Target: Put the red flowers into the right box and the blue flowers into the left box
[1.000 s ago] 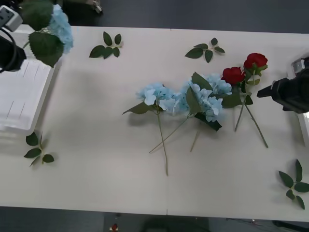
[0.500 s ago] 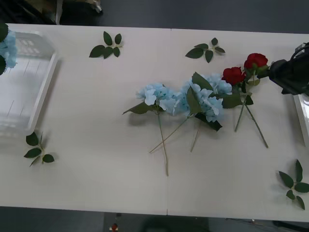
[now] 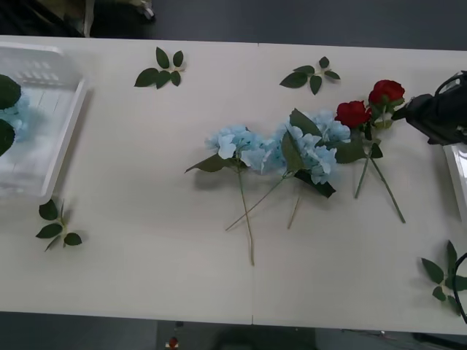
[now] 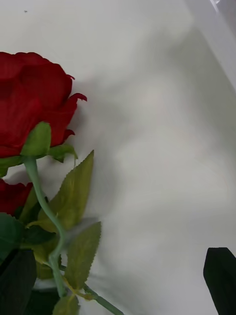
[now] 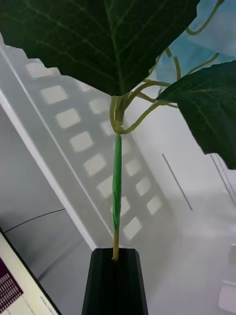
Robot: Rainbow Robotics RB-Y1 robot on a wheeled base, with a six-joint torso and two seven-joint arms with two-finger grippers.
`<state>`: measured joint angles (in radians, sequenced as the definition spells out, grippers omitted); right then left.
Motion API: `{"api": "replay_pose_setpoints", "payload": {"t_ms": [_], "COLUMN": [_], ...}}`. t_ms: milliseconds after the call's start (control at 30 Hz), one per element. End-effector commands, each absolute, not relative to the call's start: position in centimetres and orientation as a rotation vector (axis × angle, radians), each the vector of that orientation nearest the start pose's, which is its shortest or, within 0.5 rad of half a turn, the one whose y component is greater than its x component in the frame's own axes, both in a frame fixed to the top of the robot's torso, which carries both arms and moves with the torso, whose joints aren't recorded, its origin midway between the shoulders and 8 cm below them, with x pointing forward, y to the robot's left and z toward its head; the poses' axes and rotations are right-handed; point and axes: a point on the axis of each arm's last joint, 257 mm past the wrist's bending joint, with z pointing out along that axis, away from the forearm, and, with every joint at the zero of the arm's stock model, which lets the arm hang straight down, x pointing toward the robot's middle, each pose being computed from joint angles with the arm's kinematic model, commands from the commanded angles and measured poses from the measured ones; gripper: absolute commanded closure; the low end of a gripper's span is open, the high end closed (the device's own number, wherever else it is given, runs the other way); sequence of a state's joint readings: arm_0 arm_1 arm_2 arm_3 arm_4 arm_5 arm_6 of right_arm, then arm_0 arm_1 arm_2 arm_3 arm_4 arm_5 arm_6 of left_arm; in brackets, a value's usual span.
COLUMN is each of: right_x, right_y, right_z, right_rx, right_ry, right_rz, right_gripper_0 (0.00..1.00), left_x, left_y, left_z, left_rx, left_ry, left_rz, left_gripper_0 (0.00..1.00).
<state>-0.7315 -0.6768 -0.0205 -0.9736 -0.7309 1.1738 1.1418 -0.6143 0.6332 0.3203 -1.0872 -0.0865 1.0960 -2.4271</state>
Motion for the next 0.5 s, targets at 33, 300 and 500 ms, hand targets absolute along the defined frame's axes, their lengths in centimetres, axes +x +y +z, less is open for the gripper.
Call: {"api": "replay_pose_setpoints", "payload": {"t_ms": [33, 300, 500], "right_x": [62.0, 62.5, 62.5], "right_y": [-38.5, -37.4, -37.3], "right_z": [-20.3, -20.6, -21.1], "right_rx": [0.72, 0.716, 0.717], "right_ry": [2.366, 2.355, 2.358], "right_rz": [0.353, 0.372, 0.355], "right_gripper_0": [0.0, 0.0, 0.0], "left_x": [55.2, 55.8, 56.8], "left_y": [62.0, 61.0, 58.6], "left_z": [-15.7, -15.9, -17.0], "left_rx": [0.687, 0.694, 0.687], "left_ry": [2.386, 2.375, 2.361], "left_rz": [1.161, 1.113, 0.948], "left_gripper_0": [0.74, 0.0, 0.0]}}
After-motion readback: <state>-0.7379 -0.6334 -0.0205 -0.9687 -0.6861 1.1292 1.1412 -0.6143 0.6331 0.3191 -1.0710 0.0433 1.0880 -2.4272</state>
